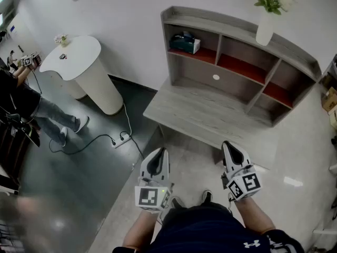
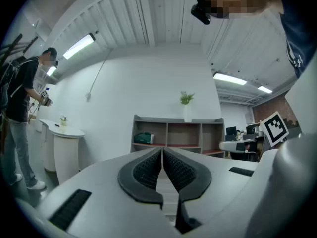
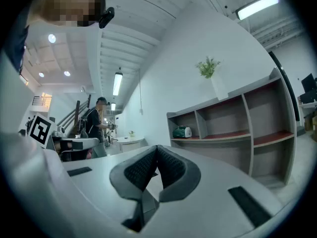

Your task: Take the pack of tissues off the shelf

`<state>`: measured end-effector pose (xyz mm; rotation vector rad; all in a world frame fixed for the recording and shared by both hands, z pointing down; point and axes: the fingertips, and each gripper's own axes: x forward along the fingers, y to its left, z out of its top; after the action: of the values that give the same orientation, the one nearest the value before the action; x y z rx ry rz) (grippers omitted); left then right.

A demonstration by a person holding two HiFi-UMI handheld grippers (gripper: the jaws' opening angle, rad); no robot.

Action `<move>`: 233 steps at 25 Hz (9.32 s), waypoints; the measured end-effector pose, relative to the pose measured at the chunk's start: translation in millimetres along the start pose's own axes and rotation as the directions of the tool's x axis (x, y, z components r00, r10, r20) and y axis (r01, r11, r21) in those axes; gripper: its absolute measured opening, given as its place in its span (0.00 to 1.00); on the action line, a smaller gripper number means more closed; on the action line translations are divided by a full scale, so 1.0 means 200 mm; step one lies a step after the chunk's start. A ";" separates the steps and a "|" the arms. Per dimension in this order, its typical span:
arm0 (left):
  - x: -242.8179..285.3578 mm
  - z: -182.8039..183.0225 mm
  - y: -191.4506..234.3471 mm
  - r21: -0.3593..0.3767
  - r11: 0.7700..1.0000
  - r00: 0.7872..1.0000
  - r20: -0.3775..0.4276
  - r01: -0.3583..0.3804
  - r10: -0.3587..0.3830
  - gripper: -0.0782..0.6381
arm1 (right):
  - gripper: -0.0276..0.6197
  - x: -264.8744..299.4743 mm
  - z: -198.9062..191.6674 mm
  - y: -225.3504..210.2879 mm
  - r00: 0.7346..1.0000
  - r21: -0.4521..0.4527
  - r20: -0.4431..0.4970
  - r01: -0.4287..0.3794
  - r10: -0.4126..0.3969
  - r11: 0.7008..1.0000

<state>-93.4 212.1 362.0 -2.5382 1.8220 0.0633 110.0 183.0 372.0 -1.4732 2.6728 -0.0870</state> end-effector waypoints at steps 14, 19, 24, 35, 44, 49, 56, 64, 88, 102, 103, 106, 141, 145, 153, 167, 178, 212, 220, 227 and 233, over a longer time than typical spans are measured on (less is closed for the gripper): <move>0.15 0.04 -0.35 0.052 0.998 0.999 -0.015 -0.046 0.047 0.15 | 0.06 -0.12 0.10 -0.32 0.994 0.094 0.049 -0.103 0.098 0.990; 0.20 0.01 -0.48 0.047 0.996 0.996 -0.028 -0.078 0.080 0.15 | 0.06 -0.16 0.11 -0.42 0.987 0.077 0.053 -0.156 0.152 0.985; 0.21 -0.07 -0.60 0.058 0.995 0.993 -0.072 -0.086 0.090 0.15 | 0.06 -0.19 0.06 -0.51 0.984 0.098 0.026 -0.177 0.175 0.979; 0.33 -0.15 -0.51 0.036 0.995 0.989 -0.114 -0.090 0.094 0.15 | 0.06 -0.04 -0.08 -0.52 0.980 0.137 -0.039 -0.190 0.197 0.972; 0.65 -0.11 -0.21 0.044 0.999 0.997 -0.078 -0.011 0.015 0.15 | 0.06 0.33 -0.05 -0.57 0.993 0.101 -0.042 -0.103 0.107 0.990; 0.82 -0.11 0.04 0.061 0.998 0.997 -0.067 0.028 -0.024 0.15 | 0.06 0.55 -0.04 -0.53 0.997 0.089 -0.043 -0.063 0.067 0.994; 0.97 -0.11 0.30 0.056 0.995 0.995 -0.062 0.086 -0.082 0.15 | 0.06 0.79 -0.05 -0.47 0.998 0.071 -0.069 0.010 -0.005 0.997; 1.06 -0.14 0.64 0.040 0.996 0.995 -0.055 0.080 -0.078 0.15 | 0.06 0.98 -0.06 -0.43 0.993 0.050 -0.090 0.075 -0.070 0.996; 1.74 0.20 0.91 0.414 0.906 0.996 -0.049 0.092 -0.079 0.15 | 0.06 1.39 0.00 -0.78 0.998 0.081 -0.054 0.041 -0.036 0.996; 2.32 0.33 0.76 0.596 0.761 0.967 -0.130 0.254 -0.221 0.14 | 0.06 1.47 -0.06 -0.96 0.997 0.136 -0.063 0.056 -0.048 0.989; 2.36 0.32 0.75 0.601 0.752 0.962 -0.151 0.273 -0.228 0.17 | 0.06 1.47 -0.07 -0.97 0.997 0.141 -0.064 0.058 -0.050 0.988; 2.45 0.26 0.75 0.625 0.716 0.950 -0.219 0.312 -0.223 0.28 | 0.06 1.47 -0.08 -1.00 0.996 0.151 -0.071 0.065 -0.055 0.986; 3.04 -0.37 0.57 0.619 0.244 0.661 -0.734 0.746 -0.159 0.46 | 0.06 1.45 -0.20 -1.14 0.991 0.263 -0.095 0.117 -0.095 0.958; 3.04 -0.39 0.57 0.627 0.230 0.664 -0.732 0.744 -0.154 0.41 | 0.06 1.45 -0.21 -1.14 0.990 0.268 -0.101 0.119 -0.096 0.956; 3.01 -0.39 0.57 0.671 0.194 0.697 -0.706 0.716 -0.128 0.31 | 0.06 1.43 -0.23 -1.12 0.990 0.281 -0.110 0.119 -0.091 0.952; 2.87 -0.32 0.56 0.721 0.255 0.759 -0.644 0.644 -0.095 0.28 | 0.06 1.36 -0.22 -1.06 0.990 0.292 -0.109 0.120 -0.092 0.949; 2.56 -0.24 0.55 0.766 0.272 0.810 -0.577 0.583 -0.111 0.28 | 0.06 1.32 -0.22 -0.99 0.992 0.295 -0.108 0.091 -0.061 0.951; 1.75 -1.05 0.73 0.770 0.318 0.820 -0.571 0.553 -0.043 0.29 | 0.06 1.28 -0.36 -0.72 0.974 0.272 -0.222 0.016 0.047 0.962; 1.71 -1.33 0.74 0.759 0.287 0.799 -0.600 0.584 -0.038 0.29 | 0.06 1.28 -0.41 -0.76 0.966 0.274 -0.255 0.034 0.039 0.961; 1.67 -1.55 0.70 0.731 0.257 0.765 -0.642 0.632 -0.055 0.29 | 0.06 1.29 -0.43 -0.79 0.964 0.284 -0.263 0.048 0.030 0.958; 1.64 -1.73 0.68 0.709 0.212 0.735 -0.673 0.672 -0.078 0.29 | 0.06 1.29 -0.44 -0.80 0.962 0.287 -0.273 0.064 0.018 0.956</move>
<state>-109.5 -154.2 694.4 -1.9539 0.6139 -1.3946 97.1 -119.9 462.3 -1.4880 2.6889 -0.7073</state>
